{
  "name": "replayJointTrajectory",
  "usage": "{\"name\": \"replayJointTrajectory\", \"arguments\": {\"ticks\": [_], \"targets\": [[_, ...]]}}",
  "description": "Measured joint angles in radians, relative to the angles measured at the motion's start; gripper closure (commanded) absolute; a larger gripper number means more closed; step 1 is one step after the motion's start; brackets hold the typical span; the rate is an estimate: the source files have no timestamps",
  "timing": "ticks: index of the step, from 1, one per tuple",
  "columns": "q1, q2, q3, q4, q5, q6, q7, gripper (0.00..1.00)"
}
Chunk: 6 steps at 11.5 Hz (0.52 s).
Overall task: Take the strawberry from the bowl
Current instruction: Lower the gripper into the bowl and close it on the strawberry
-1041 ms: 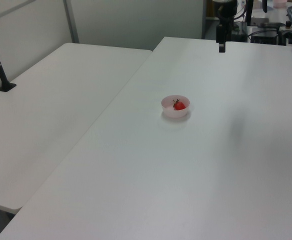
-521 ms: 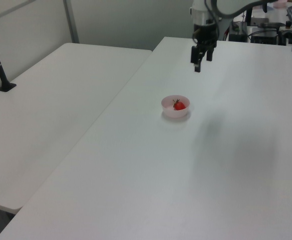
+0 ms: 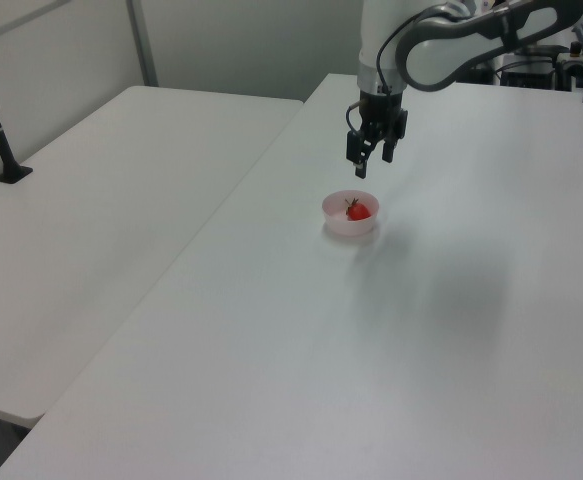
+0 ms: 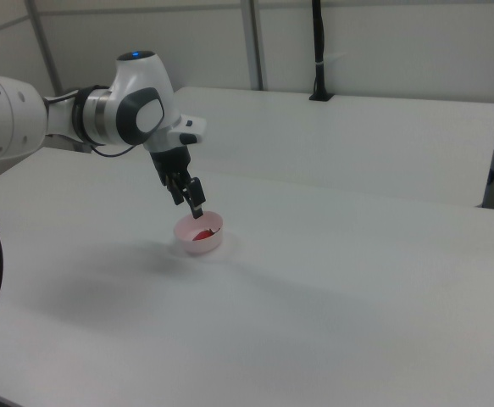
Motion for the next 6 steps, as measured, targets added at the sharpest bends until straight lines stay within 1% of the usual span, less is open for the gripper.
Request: {"name": "replayJointTrajectory", "arguments": {"ticks": [5, 6], "targets": [[0.000, 0.082, 0.000, 0.000, 0.000, 0.132, 0.082, 0.23], [0.000, 0.095, 0.000, 0.000, 0.000, 0.145, 0.093, 0.25]]}}
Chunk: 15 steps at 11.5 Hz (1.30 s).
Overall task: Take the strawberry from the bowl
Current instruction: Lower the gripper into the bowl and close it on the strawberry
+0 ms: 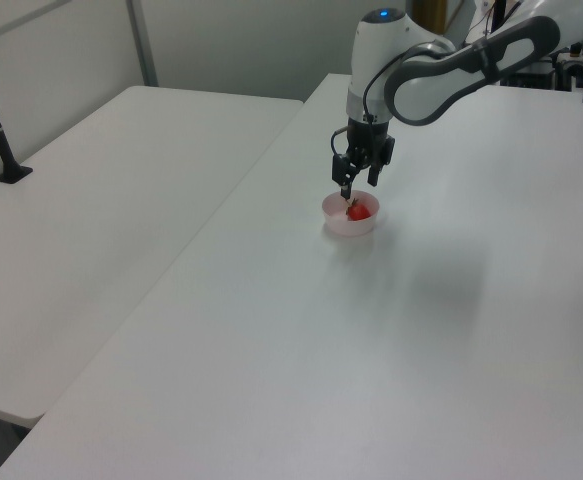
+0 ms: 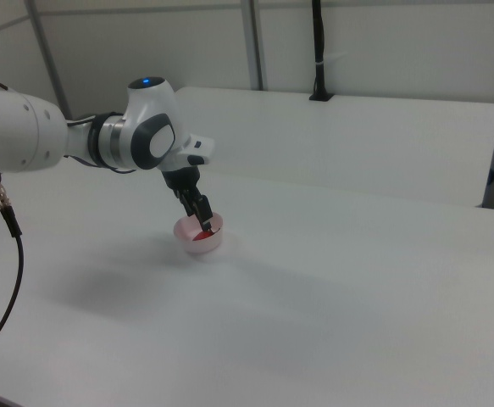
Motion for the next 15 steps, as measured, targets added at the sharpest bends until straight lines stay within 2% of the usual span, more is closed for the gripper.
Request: {"name": "replayJointTrajectory", "arguments": {"ticks": [10, 11, 14, 15], "targets": [[0.005, 0.080, 0.000, 0.000, -0.010, 0.096, 0.024, 0.29], [0.014, 0.088, 0.000, 0.000, -0.011, 0.103, 0.024, 0.35], [0.027, 0.106, 0.000, 0.001, -0.031, 0.106, 0.027, 0.64], [0.027, 0.106, 0.000, 0.003, -0.035, 0.106, 0.028, 0.66]]}}
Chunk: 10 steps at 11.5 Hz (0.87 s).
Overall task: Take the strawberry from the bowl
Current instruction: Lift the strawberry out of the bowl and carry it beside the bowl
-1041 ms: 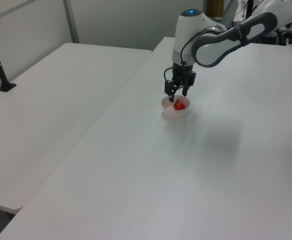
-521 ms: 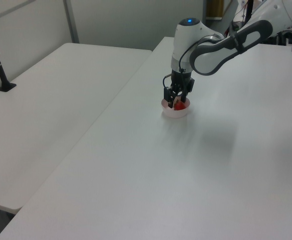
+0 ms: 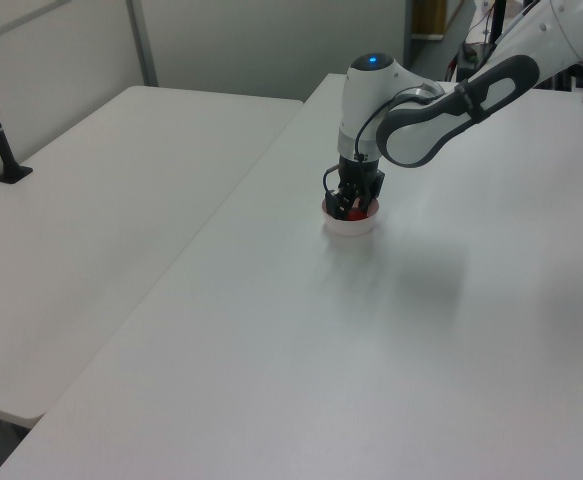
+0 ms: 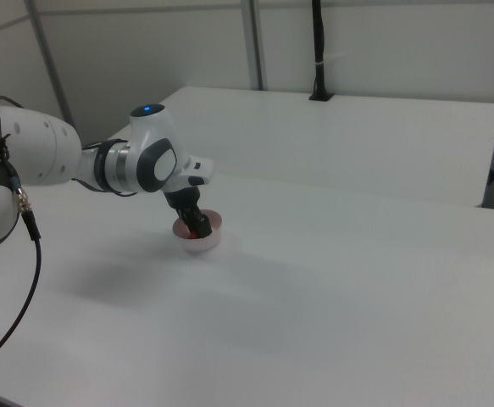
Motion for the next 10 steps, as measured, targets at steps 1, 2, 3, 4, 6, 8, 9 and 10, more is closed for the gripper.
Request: {"name": "replayJointTrajectory", "arguments": {"ticks": [1, 2, 3, 4, 6, 8, 9, 10], "targets": [[0.000, -0.001, 0.000, 0.003, -0.001, 0.000, 0.000, 0.66], [0.000, 0.000, 0.000, 0.002, -0.001, 0.000, 0.000, 0.66], [-0.001, -0.001, 0.000, 0.003, -0.001, 0.000, 0.001, 0.66], [-0.001, -0.001, 0.000, 0.006, -0.001, 0.001, 0.001, 0.66], [0.000, -0.014, 0.000, 0.022, -0.001, 0.002, 0.001, 0.66], [0.006, -0.056, 0.000, 0.026, -0.001, -0.003, 0.000, 0.66], [0.009, -0.076, 0.000, 0.026, -0.002, -0.019, -0.007, 0.66], [0.009, -0.093, 0.000, 0.029, -0.003, -0.055, -0.036, 0.66]]}}
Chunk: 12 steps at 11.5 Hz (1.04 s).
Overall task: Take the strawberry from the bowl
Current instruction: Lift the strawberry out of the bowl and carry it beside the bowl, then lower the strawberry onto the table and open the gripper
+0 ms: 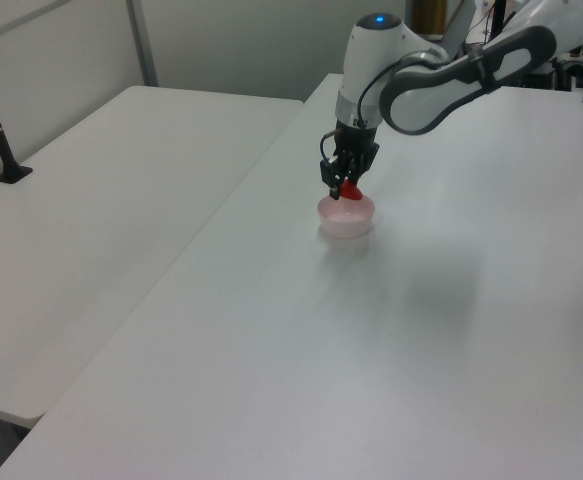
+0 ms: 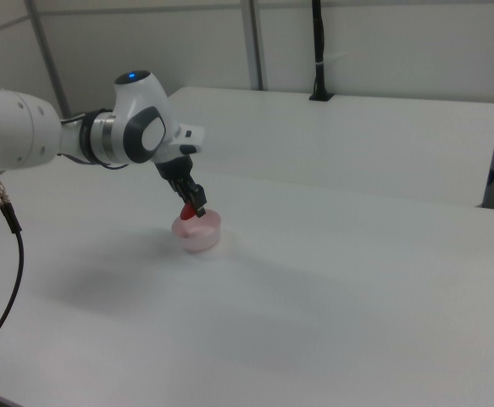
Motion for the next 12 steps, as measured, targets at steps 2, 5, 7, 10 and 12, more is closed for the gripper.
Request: {"name": "replayJointTrajectory", "arguments": {"ticks": [2, 5, 7, 10, 12], "targets": [[-0.016, -0.018, -0.010, 0.024, -0.001, -0.107, -0.117, 0.66], [-0.118, -0.011, -0.018, 0.028, -0.001, -0.124, -0.313, 0.66], [-0.190, 0.019, -0.019, 0.026, -0.001, -0.092, -0.396, 0.66], [-0.257, 0.081, -0.019, 0.022, -0.016, 0.025, -0.413, 0.64], [-0.292, 0.119, -0.019, 0.021, -0.023, 0.063, -0.413, 0.52]]}}
